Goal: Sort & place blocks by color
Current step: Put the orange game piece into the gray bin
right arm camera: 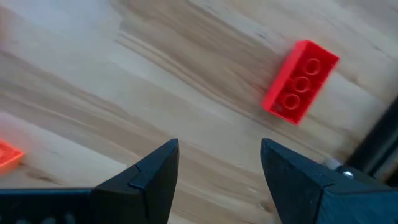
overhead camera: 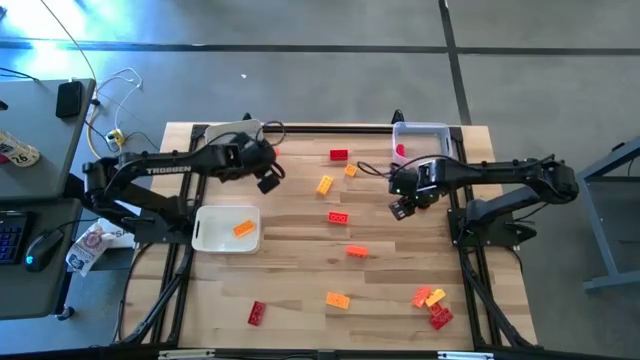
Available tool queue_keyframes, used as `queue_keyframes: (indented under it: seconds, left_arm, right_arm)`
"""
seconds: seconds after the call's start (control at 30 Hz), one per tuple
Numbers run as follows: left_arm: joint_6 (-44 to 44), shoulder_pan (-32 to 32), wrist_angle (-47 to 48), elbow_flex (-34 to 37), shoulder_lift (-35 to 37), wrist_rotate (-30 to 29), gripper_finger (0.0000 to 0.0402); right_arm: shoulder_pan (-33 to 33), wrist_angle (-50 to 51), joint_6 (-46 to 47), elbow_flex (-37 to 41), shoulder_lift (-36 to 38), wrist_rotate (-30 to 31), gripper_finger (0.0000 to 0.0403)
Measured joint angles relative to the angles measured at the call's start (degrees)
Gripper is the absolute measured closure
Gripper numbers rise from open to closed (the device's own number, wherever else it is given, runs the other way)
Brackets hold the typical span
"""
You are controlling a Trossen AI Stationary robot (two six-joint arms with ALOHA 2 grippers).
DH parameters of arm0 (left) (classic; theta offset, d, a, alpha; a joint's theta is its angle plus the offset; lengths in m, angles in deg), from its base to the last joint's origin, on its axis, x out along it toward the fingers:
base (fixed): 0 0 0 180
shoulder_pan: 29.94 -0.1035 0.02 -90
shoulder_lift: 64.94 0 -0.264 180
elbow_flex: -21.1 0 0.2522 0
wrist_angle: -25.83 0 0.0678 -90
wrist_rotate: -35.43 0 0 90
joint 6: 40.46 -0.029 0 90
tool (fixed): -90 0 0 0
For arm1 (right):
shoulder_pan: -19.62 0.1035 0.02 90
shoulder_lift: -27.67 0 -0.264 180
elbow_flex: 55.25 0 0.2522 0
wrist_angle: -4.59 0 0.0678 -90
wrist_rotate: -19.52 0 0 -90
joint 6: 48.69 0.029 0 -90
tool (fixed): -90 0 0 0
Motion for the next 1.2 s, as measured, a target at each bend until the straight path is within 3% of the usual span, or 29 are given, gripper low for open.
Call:
queue_keyframes:
  seconds: [0.6, 0.9, 1.2]
  left_arm:
    - [7.89, -19.42, 3.17, 0.00, -1.88, 6.75, 0.0329]
    - [4.50, -27.36, -0.17, 0.00, -5.72, 10.38, 0.0328]
    - [2.80, -32.43, -2.52, 0.00, -6.67, 17.82, 0.0318]
  right_arm:
    - [2.15, 2.42, 8.90, 0.02, -0.13, 1.66, 0.0190]
    - [2.13, 2.39, 10.11, 0.02, -0.13, 1.49, 0.0190]
    - [0.15, 3.47, 11.31, 0.02, -0.15, 0.26, 0.0190]
